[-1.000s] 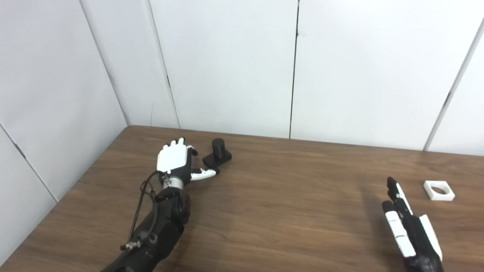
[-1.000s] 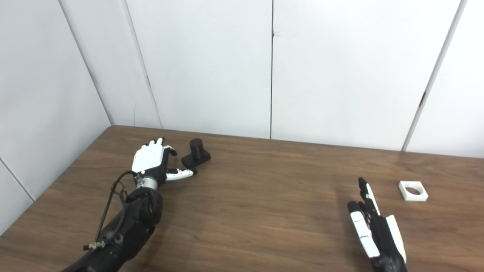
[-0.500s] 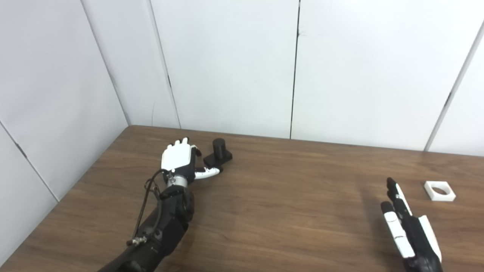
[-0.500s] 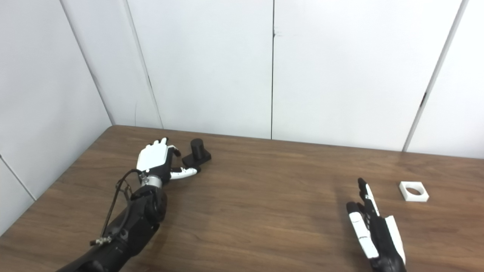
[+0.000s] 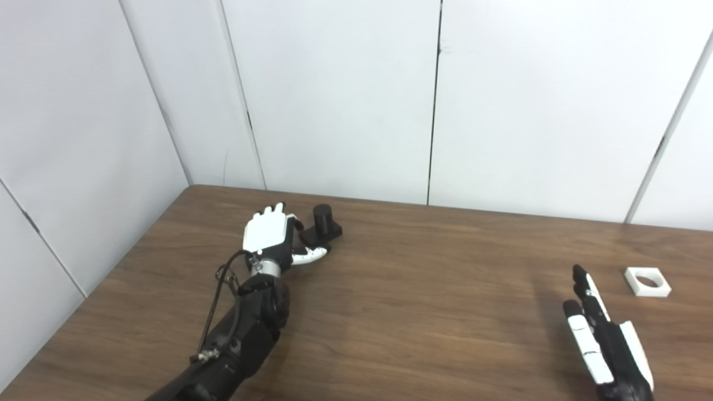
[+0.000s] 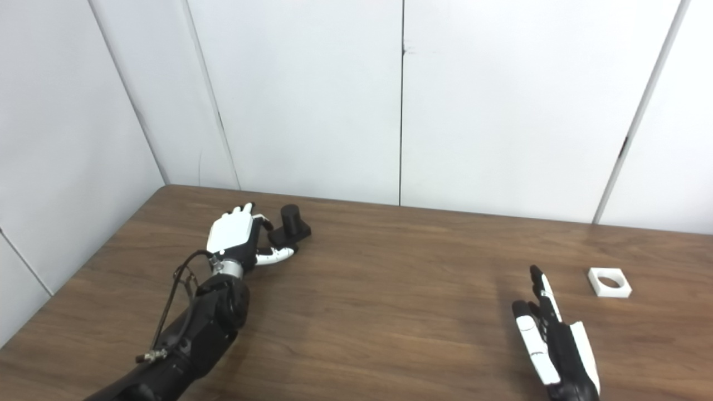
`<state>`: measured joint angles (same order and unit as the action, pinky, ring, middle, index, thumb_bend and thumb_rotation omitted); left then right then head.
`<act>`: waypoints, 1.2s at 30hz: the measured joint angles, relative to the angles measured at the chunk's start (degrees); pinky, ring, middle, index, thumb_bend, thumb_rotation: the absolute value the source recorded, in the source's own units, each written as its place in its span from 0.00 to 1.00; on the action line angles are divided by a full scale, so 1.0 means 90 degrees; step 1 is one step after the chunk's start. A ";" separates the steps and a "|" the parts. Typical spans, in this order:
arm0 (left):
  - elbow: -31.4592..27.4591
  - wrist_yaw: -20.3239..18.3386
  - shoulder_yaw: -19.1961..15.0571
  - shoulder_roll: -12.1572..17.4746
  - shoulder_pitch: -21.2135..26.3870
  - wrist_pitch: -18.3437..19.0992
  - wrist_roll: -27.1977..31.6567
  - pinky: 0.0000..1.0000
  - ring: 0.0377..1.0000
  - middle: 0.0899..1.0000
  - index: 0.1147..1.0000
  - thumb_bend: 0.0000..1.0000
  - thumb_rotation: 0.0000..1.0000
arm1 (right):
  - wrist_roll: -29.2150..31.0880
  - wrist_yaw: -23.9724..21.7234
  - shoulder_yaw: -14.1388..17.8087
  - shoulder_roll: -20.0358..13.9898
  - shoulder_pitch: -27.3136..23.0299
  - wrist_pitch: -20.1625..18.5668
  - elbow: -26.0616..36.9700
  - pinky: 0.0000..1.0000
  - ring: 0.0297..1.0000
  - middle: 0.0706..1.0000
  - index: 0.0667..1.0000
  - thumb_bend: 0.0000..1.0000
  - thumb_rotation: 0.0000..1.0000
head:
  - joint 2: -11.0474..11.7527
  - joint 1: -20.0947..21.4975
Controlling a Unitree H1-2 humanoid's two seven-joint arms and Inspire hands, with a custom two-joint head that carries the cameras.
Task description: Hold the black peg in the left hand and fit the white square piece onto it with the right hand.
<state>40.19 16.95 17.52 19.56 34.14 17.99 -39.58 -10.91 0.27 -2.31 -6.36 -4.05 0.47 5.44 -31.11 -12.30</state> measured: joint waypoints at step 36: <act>0.0363 0.0295 -0.0003 -0.0093 0.0321 -0.0845 0.0367 1.00 1.00 0.97 0.43 0.52 0.08 | 0.0015 0.0027 0.0042 -0.0023 0.0046 0.0004 0.0029 0.94 1.00 1.00 0.98 0.52 1.00 | -0.0068 0.0029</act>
<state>43.45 19.61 17.49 18.72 37.03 10.38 -36.28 -10.78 0.51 -1.94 -6.57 -3.64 0.51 5.70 -31.73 -12.04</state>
